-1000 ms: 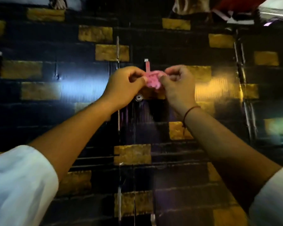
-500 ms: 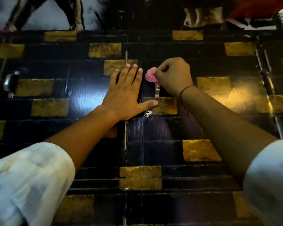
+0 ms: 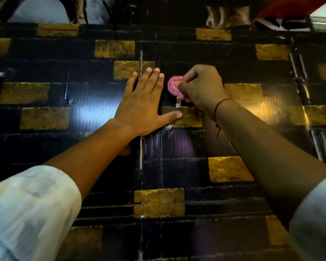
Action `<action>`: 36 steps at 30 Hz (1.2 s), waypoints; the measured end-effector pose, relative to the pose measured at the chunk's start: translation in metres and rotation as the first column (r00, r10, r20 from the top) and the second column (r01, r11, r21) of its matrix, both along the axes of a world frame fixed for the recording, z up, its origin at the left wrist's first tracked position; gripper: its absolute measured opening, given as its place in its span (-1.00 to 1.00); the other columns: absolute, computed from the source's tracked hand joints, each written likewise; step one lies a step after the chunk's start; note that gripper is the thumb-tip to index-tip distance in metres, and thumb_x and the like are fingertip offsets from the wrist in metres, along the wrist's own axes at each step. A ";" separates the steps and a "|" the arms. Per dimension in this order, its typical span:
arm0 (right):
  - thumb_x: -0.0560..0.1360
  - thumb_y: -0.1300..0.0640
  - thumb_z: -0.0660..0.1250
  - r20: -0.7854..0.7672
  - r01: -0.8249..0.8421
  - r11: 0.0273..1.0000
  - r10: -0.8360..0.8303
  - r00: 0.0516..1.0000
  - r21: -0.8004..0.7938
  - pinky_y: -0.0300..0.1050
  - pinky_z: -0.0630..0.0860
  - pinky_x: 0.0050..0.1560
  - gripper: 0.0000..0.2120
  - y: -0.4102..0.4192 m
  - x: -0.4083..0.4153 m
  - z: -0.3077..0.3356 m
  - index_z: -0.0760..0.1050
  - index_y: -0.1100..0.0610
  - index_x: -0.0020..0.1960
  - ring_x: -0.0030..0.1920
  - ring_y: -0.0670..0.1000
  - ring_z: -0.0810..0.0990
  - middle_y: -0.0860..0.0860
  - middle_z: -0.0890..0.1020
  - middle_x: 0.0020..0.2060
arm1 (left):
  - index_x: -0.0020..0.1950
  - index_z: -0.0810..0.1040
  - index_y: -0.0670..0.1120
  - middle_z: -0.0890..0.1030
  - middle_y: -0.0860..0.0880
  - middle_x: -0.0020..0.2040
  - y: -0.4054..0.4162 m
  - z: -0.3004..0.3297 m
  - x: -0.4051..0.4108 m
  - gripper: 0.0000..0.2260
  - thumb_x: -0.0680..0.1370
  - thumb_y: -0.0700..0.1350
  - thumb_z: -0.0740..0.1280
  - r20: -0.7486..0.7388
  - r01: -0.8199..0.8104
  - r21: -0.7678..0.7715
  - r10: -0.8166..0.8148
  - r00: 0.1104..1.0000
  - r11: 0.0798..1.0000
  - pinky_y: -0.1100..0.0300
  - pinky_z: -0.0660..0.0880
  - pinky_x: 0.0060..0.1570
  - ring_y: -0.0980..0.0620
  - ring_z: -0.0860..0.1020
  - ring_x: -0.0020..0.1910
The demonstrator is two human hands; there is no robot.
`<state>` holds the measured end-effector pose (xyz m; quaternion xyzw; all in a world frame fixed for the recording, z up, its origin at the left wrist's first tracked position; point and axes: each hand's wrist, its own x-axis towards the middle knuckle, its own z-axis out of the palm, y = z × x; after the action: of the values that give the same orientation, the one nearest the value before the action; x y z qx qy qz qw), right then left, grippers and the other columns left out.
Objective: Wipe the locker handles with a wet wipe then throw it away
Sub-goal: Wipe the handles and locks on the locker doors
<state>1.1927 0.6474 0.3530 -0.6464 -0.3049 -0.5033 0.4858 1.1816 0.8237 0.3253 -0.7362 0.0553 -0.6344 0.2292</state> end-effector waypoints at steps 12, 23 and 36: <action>0.48 0.15 0.47 0.278 0.109 0.989 -0.077 0.957 -0.103 -0.54 0.43 -0.18 -0.90 -0.006 0.005 -0.025 0.55 0.03 -0.09 -0.19 -0.32 0.54 -0.18 0.55 -0.24 | 0.67 -0.01 -0.17 0.00 -0.16 0.68 0.000 -0.001 -0.002 0.03 0.47 0.58 -0.15 -0.019 0.008 0.000 -0.008 1.000 1.000 -0.17 -0.11 0.61 -0.09 -0.08 0.67; 0.47 0.25 0.45 0.350 0.203 0.953 -0.116 0.929 -0.225 -0.42 0.50 0.03 -0.84 -0.019 0.007 -0.031 0.61 0.08 0.02 -0.13 -0.24 0.57 -0.14 0.61 -0.09 | 0.67 -0.09 -0.19 -0.09 -0.16 0.69 0.007 0.000 -0.006 0.18 0.36 0.68 -0.16 -0.087 0.006 0.046 -0.002 0.996 0.999 -0.17 -0.18 0.61 -0.07 -0.17 0.66; 0.56 0.24 0.34 0.104 0.287 0.907 -0.268 0.958 -0.308 -0.22 0.60 -0.02 -0.86 -0.027 -0.016 0.025 0.67 0.12 0.01 -0.03 -0.09 0.65 0.00 0.67 -0.03 | 0.67 -0.04 -0.18 -0.04 -0.15 0.69 0.005 -0.002 -0.006 0.18 0.35 0.68 -0.15 -0.056 0.011 0.039 -0.009 0.998 0.999 -0.18 -0.14 0.61 -0.08 -0.12 0.67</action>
<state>1.1766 0.6203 0.3776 -0.7383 -0.3015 -0.5299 0.2885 1.1752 0.8287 0.3231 -0.7487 0.0777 -0.6135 0.2389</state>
